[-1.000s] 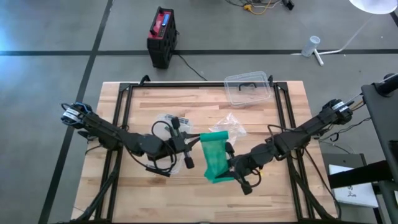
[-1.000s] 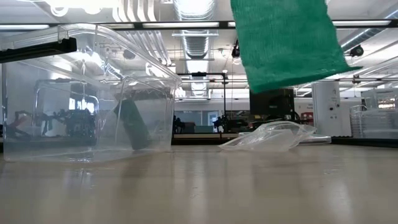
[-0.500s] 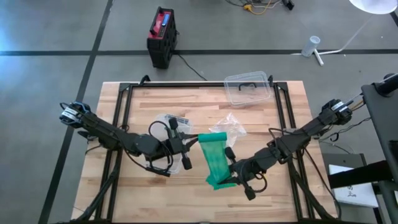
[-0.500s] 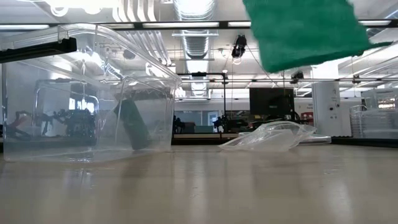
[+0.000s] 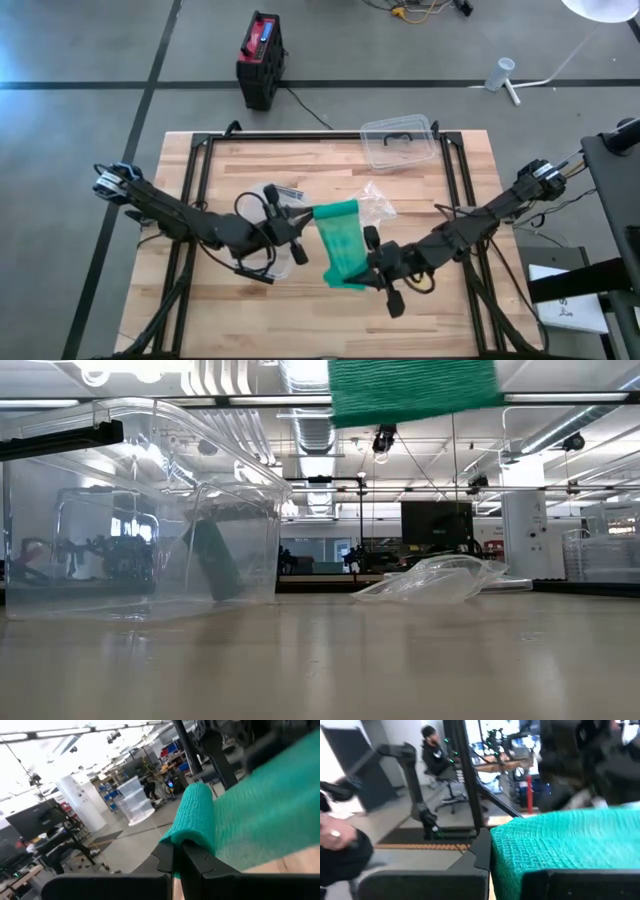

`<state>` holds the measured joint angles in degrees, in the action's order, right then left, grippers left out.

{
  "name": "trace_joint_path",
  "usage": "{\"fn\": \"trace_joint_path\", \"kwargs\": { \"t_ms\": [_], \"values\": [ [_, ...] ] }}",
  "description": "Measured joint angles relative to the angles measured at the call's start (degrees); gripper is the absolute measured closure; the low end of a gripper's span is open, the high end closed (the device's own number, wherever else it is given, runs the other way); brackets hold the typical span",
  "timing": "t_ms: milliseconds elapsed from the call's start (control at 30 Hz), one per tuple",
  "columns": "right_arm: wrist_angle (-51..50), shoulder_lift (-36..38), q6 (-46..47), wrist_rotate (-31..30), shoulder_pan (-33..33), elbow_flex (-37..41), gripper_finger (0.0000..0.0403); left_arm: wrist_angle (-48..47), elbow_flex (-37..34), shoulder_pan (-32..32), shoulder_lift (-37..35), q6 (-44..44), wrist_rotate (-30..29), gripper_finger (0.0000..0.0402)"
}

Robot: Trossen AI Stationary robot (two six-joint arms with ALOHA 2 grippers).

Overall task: Roll bandage
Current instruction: Roll the blue bandage

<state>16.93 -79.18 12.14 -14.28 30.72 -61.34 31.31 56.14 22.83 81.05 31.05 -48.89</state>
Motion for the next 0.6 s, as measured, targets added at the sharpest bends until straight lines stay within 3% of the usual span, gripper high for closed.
{"fn": "trace_joint_path", "kwargs": {
  "t_ms": [400,600],
  "values": [
    [2.1,0.7,-2.3,1.7,-0.2,-2.7,0.0403,-0.2,-3.9,-0.1,0.8,-7.9,-0.4,0.0401],
    [0.0,0.7,0.6,1.7,-3.2,-4.3,0.0403,-0.4,-3.9,-0.1,6.1,-9.6,0.0,0.0401]
  ]
}}
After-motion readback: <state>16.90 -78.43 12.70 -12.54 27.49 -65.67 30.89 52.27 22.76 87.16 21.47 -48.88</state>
